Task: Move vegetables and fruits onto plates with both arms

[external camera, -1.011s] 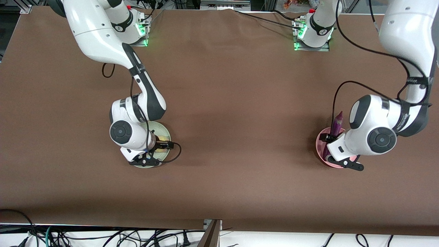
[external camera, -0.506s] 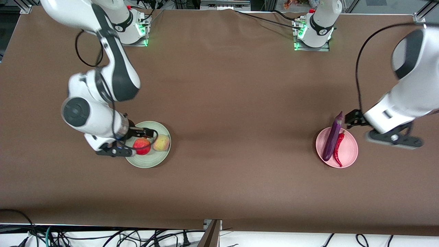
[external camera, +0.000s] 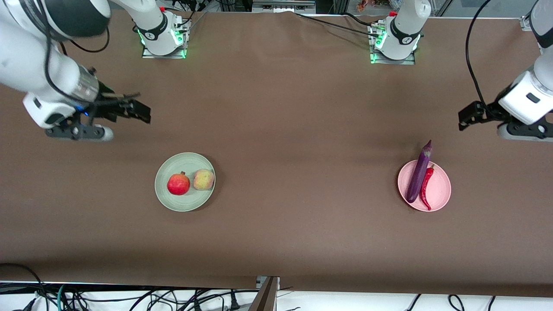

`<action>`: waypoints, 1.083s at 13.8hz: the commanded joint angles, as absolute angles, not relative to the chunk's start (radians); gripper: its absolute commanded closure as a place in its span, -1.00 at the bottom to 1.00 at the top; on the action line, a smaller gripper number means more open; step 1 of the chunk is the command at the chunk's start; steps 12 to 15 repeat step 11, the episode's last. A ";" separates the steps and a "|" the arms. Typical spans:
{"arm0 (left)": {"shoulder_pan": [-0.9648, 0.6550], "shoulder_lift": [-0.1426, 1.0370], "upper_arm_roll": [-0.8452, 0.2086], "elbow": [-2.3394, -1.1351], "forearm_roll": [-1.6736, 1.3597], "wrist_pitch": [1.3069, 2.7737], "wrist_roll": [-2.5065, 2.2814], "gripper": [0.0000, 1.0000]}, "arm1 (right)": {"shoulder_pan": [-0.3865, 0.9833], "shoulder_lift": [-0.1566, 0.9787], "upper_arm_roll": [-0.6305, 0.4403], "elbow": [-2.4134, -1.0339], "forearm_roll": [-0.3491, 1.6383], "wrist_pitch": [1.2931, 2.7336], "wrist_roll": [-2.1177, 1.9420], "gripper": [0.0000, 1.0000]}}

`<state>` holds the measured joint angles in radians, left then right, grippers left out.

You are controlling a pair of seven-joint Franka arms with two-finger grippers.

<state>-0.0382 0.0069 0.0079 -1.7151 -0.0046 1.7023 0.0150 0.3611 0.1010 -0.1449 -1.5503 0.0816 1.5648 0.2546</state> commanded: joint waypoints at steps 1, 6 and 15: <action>-0.023 -0.031 0.008 -1.758 -0.041 1.717 0.018 -1.00 | 0.373 0.009 -0.135 -1.664 0.029 1.582 0.207 -0.99; -0.034 -0.028 0.002 -1.743 -0.026 1.692 0.015 -1.00 | 0.368 0.020 -0.147 -1.640 0.021 1.588 0.101 -0.99; -0.034 -0.028 0.000 -1.740 -0.025 1.690 0.020 -1.00 | 0.354 0.049 -0.156 -1.563 0.021 1.550 0.086 -0.99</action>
